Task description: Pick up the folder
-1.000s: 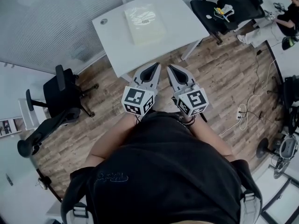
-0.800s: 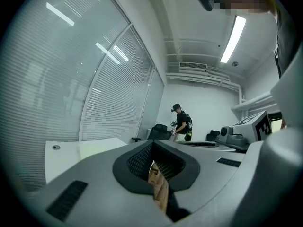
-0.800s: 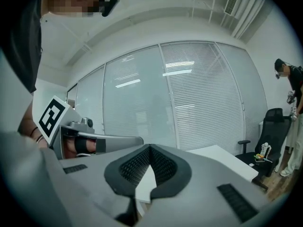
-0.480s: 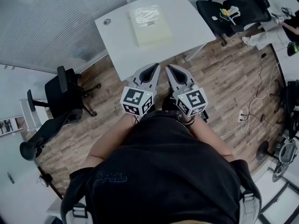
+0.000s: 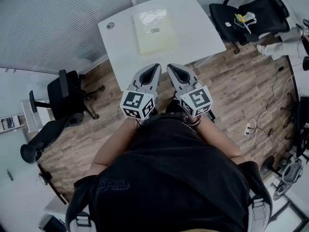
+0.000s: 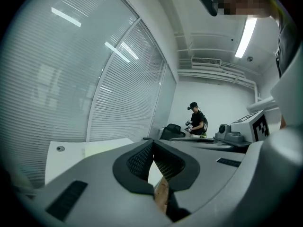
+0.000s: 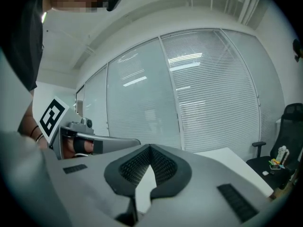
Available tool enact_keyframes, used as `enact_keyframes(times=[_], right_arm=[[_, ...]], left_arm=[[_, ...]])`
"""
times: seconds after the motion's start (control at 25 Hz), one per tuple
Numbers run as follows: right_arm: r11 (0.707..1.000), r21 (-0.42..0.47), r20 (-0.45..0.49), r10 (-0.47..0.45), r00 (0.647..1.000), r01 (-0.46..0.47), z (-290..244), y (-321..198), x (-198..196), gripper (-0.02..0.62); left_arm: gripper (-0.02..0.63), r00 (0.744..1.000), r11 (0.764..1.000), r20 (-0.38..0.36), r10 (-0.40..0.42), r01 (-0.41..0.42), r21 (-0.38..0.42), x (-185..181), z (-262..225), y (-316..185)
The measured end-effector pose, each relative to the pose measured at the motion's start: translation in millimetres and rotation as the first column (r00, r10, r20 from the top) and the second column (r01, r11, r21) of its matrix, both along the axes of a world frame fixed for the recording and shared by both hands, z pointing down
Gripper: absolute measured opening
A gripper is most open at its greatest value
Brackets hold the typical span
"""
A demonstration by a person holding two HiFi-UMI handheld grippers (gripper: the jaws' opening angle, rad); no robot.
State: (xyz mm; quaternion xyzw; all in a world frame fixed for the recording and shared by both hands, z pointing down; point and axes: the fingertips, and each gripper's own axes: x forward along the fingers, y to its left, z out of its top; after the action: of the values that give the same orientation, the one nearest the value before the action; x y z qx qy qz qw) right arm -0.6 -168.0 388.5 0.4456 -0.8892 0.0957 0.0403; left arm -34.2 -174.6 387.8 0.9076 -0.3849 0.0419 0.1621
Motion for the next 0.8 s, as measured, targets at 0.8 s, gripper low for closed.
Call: enact_keyframes(times=[0.8], right_arm=[[0.982,-0.065,-0.043,-0.179,0.983,0.176,31.8,-129.2,93.3,0.020]], left_arm=[[0.014,0.971,0.969,-0.014,-0.239,0.237,-0.068,34.3,52.4,-118.6]])
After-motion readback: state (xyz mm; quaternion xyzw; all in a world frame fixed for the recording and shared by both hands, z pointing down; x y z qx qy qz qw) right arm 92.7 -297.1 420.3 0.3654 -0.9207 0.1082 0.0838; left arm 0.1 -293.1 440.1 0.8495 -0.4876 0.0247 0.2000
